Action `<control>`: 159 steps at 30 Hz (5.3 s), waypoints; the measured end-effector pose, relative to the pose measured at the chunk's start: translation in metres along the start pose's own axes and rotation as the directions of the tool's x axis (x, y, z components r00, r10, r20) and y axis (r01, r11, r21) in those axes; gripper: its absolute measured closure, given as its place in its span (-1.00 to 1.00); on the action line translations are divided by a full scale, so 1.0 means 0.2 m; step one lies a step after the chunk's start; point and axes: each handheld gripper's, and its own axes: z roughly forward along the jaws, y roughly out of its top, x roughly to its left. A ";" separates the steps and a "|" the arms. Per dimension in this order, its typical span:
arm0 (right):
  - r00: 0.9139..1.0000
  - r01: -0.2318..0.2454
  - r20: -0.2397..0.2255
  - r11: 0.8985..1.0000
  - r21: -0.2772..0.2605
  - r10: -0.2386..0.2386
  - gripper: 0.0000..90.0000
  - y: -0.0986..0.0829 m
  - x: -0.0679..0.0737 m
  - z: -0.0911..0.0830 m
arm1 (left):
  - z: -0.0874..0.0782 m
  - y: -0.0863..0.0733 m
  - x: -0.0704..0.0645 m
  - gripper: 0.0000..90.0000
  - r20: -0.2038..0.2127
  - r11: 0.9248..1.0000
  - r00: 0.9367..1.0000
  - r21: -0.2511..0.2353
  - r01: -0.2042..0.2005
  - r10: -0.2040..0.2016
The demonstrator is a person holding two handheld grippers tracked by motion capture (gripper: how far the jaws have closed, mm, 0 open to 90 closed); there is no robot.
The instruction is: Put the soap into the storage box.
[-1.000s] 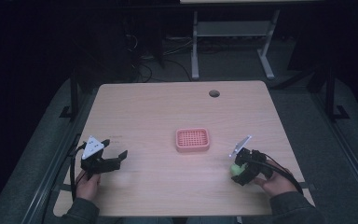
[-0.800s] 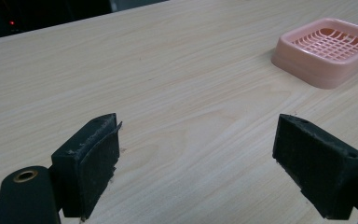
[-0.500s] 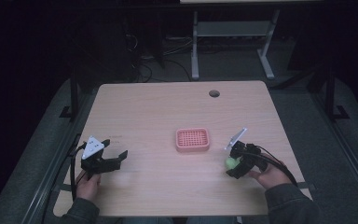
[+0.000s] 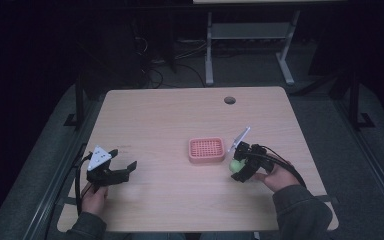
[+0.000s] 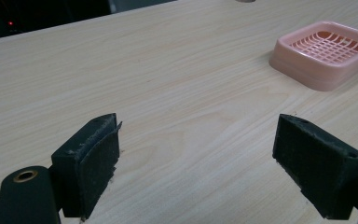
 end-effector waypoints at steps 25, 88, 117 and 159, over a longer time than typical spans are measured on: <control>0.999 0.034 -0.020 0.999 -0.002 -0.034 -0.43 0.22 -0.05 0.01 | 0.00 0.00 0.00 -0.69 0.005 1.000 1.000 0.001 0.003 -0.003; 0.997 0.062 -0.047 0.998 0.002 -0.062 -0.43 0.57 -0.14 0.11 | 0.00 0.00 0.01 -0.69 0.020 0.999 0.999 -0.016 0.035 -0.034; 0.998 0.013 -0.063 0.999 0.031 -0.011 -0.43 0.59 -0.20 0.23 | 0.00 0.00 0.01 -0.69 0.028 0.999 0.999 -0.018 0.045 -0.044; 0.998 0.004 -0.060 0.999 0.045 -0.002 -0.44 0.59 -0.20 0.27 | 0.00 0.00 0.01 -0.69 0.025 0.999 0.999 -0.021 0.047 -0.047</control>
